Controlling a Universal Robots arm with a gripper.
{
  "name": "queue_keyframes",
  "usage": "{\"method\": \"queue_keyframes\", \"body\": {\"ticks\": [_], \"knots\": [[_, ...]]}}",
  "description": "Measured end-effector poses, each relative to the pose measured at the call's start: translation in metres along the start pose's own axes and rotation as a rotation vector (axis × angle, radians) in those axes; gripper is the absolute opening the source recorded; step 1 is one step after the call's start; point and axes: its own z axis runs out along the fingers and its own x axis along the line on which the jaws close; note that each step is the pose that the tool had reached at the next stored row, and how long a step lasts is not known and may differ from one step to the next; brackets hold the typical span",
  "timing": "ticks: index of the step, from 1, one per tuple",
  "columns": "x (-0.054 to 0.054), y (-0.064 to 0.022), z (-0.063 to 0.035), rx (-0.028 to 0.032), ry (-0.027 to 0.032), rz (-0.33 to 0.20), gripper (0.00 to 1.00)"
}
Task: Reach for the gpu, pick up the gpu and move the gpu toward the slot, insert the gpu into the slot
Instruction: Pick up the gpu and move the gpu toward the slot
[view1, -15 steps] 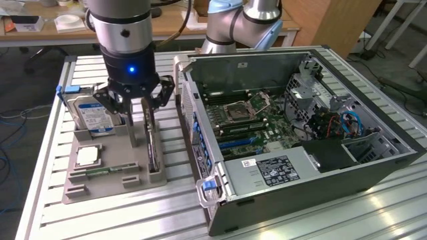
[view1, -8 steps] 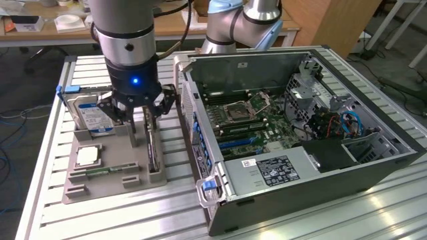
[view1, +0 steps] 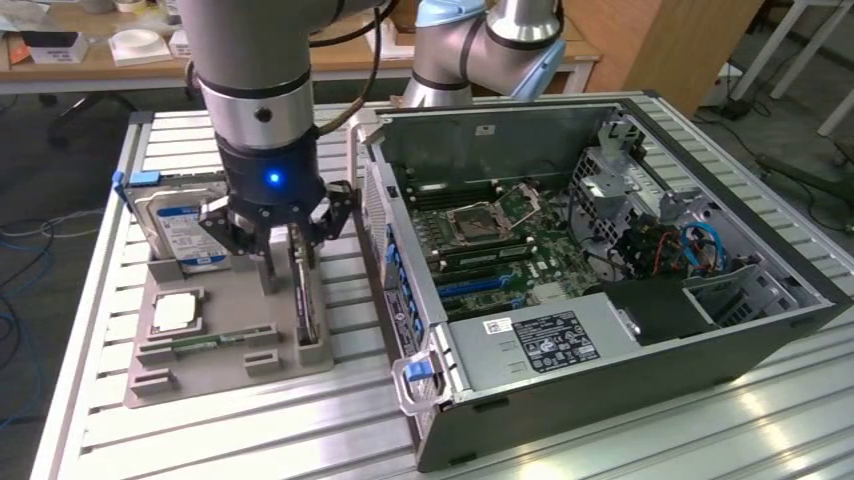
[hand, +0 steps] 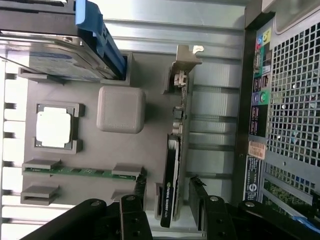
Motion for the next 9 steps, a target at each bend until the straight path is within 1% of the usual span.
{"method": "queue_keyframes", "body": {"ticks": [5, 9], "knots": [[-0.006, -0.0004, 0.0063, 0.0001, 0.0, 0.003, 0.47], [-0.0069, -0.0006, 0.011, 0.0001, -0.0004, 0.014, 0.47]]}}
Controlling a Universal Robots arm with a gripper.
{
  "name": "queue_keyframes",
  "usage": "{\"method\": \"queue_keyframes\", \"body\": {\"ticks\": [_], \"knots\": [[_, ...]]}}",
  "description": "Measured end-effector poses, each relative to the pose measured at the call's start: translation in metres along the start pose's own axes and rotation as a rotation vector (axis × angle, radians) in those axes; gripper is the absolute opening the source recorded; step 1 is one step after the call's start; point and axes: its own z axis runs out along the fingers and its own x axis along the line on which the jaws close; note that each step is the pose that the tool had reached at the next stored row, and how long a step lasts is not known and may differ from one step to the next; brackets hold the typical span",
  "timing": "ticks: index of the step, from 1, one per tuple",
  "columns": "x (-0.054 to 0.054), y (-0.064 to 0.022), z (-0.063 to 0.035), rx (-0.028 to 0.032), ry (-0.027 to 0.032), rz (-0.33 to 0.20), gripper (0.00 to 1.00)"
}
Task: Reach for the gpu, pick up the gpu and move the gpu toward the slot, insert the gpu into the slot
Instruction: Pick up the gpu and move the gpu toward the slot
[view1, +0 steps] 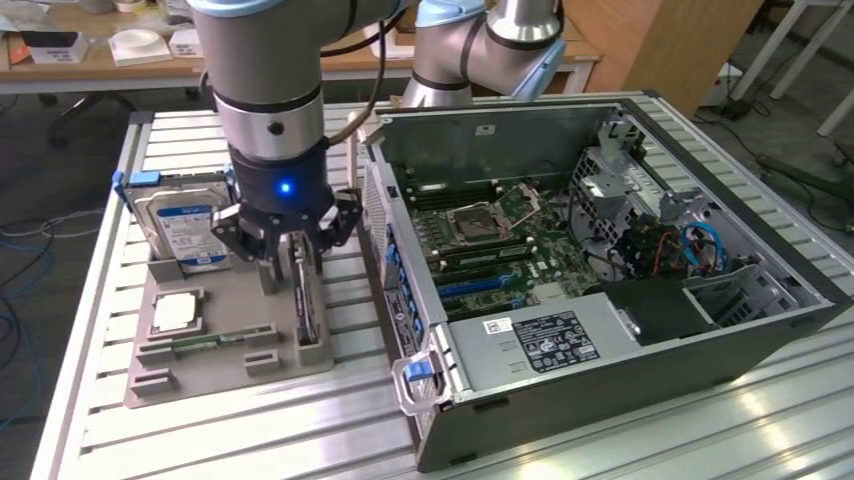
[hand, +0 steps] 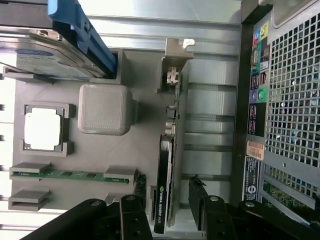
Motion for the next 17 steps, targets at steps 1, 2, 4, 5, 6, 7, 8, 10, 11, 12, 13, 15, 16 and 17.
{"method": "queue_keyframes", "body": {"ticks": [1, 2, 4, 5, 6, 7, 8, 10, 11, 12, 13, 15, 16, 17], "knots": [[0.0, 0.0, 0.0011, 0.0, -0.0003, 0.008, 0.47], [0.0, -0.0001, 0.002, 0.0001, -0.0008, 0.024, 0.47], [0.0, -0.0002, 0.0041, 0.0002, -0.0019, 0.06, 0.47], [0.0, -0.0002, 0.0051, 0.0002, -0.0025, 0.077, 0.47], [0.0, -0.0003, 0.0062, 0.0003, -0.0028, 0.088, 0.47], [0.0, -0.0003, 0.0073, 0.0003, -0.003, 0.091, 0.47], [0.0, -0.0003, 0.0088, 0.0004, -0.0029, 0.091, 0.47], [0.0, -0.0004, 0.0117, 0.0003, -0.003, 0.092, 0.47], [0.0, -0.0005, 0.0131, 0.0003, -0.003, 0.092, 0.47], [0.0, -0.0005, 0.0143, 0.0003, -0.0029, 0.092, 0.47], [0.0, -0.0005, 0.0157, 0.0003, -0.003, 0.092, 0.47], [0.0, -0.0006, 0.0184, 0.0004, -0.0029, 0.092, 0.47], [0.0, -0.0007, 0.0197, 0.0004, -0.003, 0.092, 0.47], [0.0, -0.0008, 0.0212, 0.0003, -0.003, 0.092, 0.47]]}}
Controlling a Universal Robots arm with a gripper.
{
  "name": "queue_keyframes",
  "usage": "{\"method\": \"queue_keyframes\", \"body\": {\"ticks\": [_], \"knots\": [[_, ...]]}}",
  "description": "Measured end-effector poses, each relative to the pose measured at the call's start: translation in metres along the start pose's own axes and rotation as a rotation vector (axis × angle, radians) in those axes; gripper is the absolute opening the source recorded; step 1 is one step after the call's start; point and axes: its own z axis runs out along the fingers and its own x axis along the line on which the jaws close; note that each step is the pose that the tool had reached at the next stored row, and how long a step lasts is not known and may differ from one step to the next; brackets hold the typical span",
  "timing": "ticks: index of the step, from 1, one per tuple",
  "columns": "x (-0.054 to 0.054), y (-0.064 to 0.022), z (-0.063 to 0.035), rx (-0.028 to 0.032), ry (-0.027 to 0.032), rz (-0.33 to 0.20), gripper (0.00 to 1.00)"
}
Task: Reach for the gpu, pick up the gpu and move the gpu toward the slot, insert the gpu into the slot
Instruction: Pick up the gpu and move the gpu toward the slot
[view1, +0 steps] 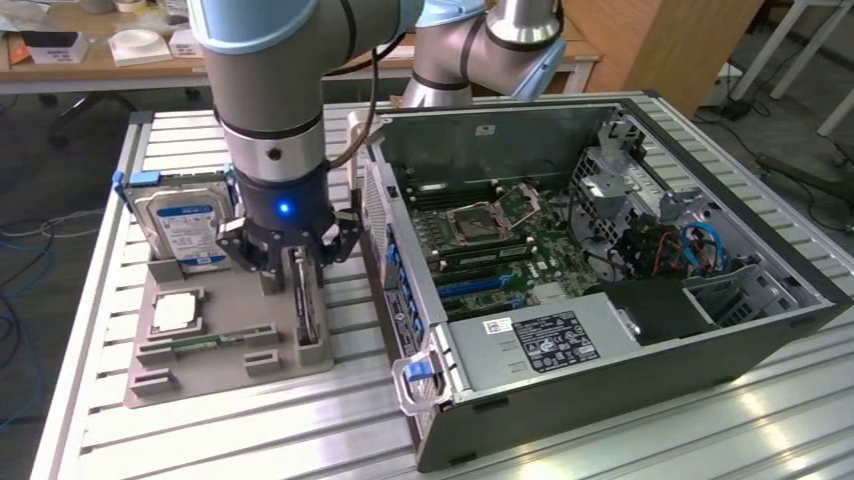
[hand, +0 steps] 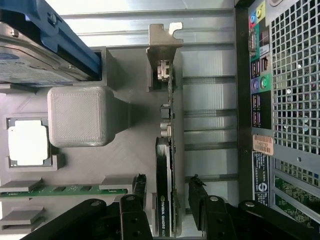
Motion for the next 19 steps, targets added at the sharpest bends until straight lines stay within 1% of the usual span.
{"method": "queue_keyframes", "body": {"ticks": [9, 16, 19], "knots": [[0.0, -0.0009, 0.0133, -0.0001, -0.0001, 0.0, 0.47], [0.0, -0.0009, 0.0141, -0.0001, -0.0001, 0.0, 0.47], [0.0, 0.0013, 0.0142, 0.0, 0.0001, 0.0, 0.47]]}}
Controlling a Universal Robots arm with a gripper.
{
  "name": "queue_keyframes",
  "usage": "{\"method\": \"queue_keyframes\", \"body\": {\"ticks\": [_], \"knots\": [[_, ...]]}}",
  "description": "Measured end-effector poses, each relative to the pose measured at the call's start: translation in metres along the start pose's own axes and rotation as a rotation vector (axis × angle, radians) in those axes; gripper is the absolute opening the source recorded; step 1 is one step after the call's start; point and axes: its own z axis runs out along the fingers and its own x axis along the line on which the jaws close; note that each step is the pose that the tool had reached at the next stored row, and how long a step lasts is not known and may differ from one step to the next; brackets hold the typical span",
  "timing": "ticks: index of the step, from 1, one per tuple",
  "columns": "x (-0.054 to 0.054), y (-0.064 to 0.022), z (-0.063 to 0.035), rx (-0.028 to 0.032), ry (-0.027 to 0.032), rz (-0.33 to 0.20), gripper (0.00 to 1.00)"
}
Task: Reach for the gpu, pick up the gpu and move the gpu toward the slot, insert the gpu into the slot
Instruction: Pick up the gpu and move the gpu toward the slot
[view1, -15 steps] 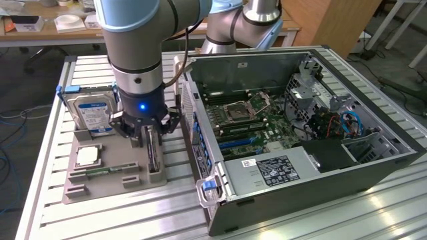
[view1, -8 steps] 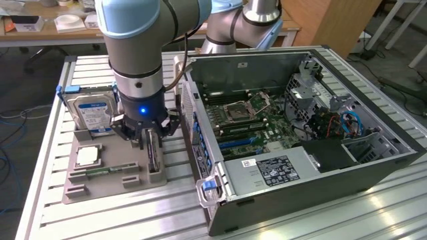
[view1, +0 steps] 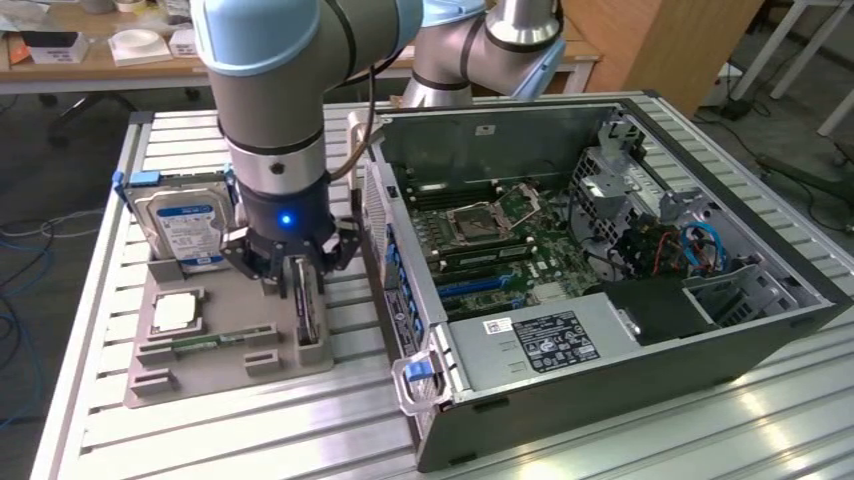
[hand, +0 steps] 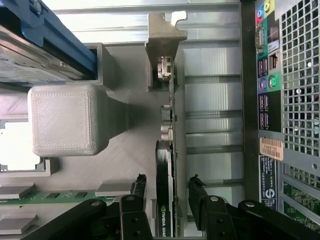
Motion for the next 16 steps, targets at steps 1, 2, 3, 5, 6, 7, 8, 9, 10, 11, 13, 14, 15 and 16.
{"method": "queue_keyframes", "body": {"ticks": [1, 2, 3, 5, 6, 7, 8, 9, 10, 11, 13, 14, 15, 16], "knots": [[0.0, 0.0008, 0.0001, -0.0001, -0.0001, 0.0, 0.47], [0.0001, 0.0017, 0.0001, 0.0, 0.0, 0.0, 0.47], [0.0002, 0.0027, 0.0003, 0.0, 0.0, 0.0, 0.47], [0.0003, 0.005, 0.0007, 0.0, 0.0, 0.0, 0.47], [0.0004, 0.0059, 0.0011, -0.0001, -0.0001, 0.0, 0.47], [0.0004, 0.0068, 0.0017, -0.0001, -0.0001, 0.0, 0.47], [0.0005, 0.0076, 0.0027, -0.0001, -0.0002, 0.0, 0.47], [0.0005, 0.0082, 0.0038, -0.0001, -0.0002, 0.0, 0.47], [0.0005, 0.0085, 0.0051, -0.0001, -0.0001, 0.0, 0.47], [0.0005, 0.0085, 0.0059, -0.0001, 0.0, 0.0, 0.47], [0.0005, 0.0085, 0.0061, 0.0002, 0.0001, 0.0, 0.47], [0.0006, 0.0085, 0.0061, 0.0001, 0.0001, 0.0, 0.47], [0.0006, 0.0085, 0.0061, 0.0001, 0.0001, 0.0, 0.47], [0.0006, 0.0085, 0.0061, 0.0, 0.0001, 0.0, 0.47]]}}
